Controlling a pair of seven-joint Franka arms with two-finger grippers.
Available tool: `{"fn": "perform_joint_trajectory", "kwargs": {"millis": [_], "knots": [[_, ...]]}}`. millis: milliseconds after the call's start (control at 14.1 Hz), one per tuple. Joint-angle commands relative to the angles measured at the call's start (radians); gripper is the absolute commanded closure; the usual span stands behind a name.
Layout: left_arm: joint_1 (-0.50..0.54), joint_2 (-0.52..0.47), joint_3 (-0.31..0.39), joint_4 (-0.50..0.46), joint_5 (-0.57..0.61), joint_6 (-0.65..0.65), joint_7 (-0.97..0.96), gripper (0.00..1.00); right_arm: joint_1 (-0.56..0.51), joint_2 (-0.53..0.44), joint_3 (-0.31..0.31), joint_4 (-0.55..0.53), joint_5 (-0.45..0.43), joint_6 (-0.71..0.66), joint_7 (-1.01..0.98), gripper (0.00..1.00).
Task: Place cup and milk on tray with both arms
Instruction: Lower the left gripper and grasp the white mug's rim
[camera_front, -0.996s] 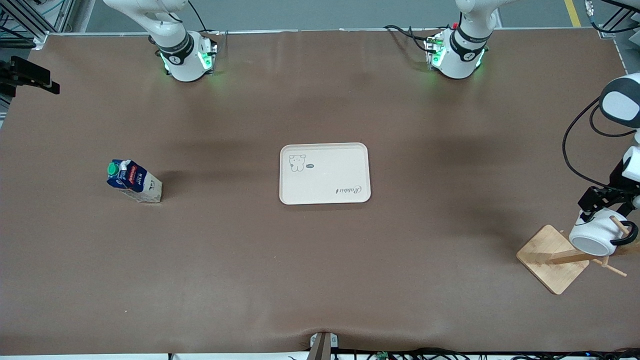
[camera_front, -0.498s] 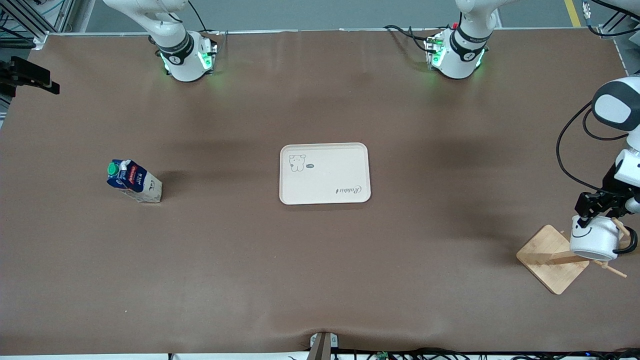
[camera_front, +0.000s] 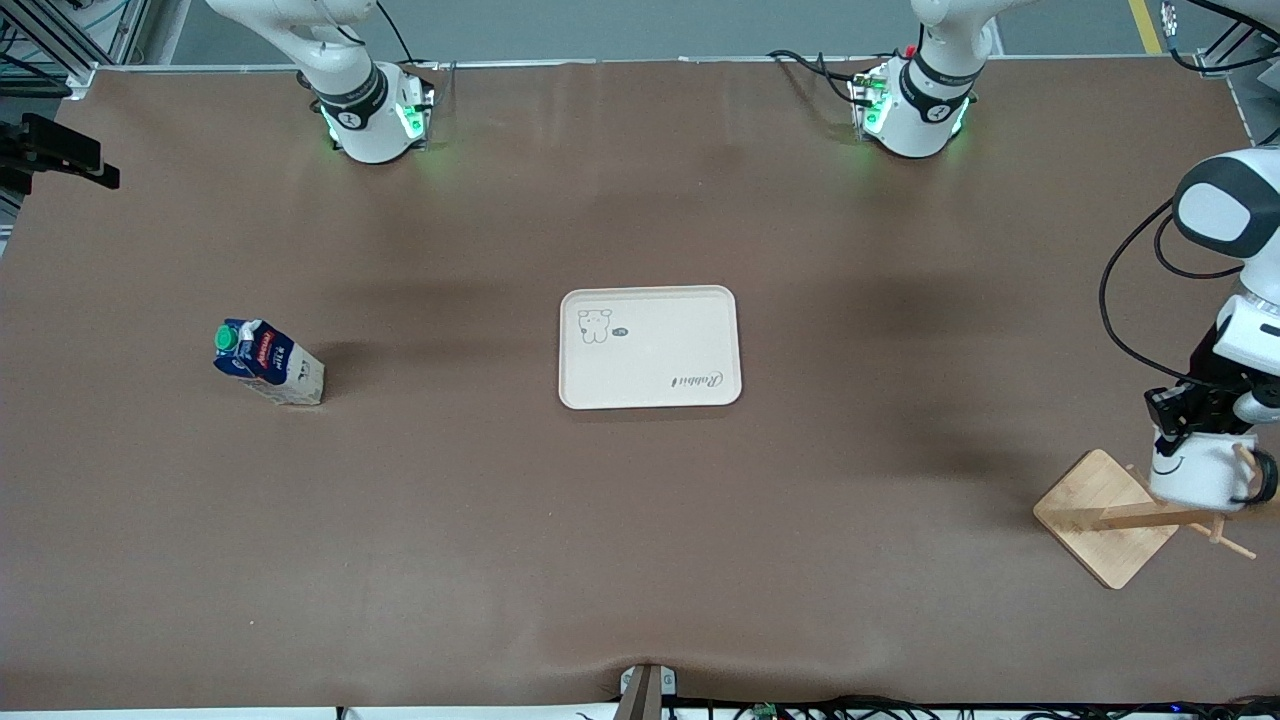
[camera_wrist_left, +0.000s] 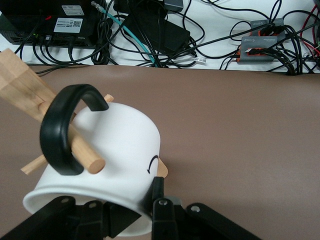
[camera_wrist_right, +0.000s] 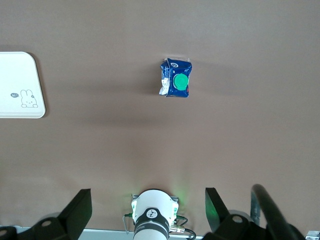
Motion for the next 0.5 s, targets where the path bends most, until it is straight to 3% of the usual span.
{"fn": "perform_joint_trajectory", "kwargs": {"millis": [0, 427], "knots": [[0.009, 0.009, -0.006, 0.024, -0.012, 0.028, 0.032, 1.00, -0.024, -0.003, 0.011, -0.001, 0.022, -0.007, 0.001, 0.00], [0.007, -0.026, -0.035, 0.025, -0.038, -0.009, 0.003, 1.00, -0.028, -0.003, 0.011, -0.001, 0.020, -0.007, 0.001, 0.00]]}}
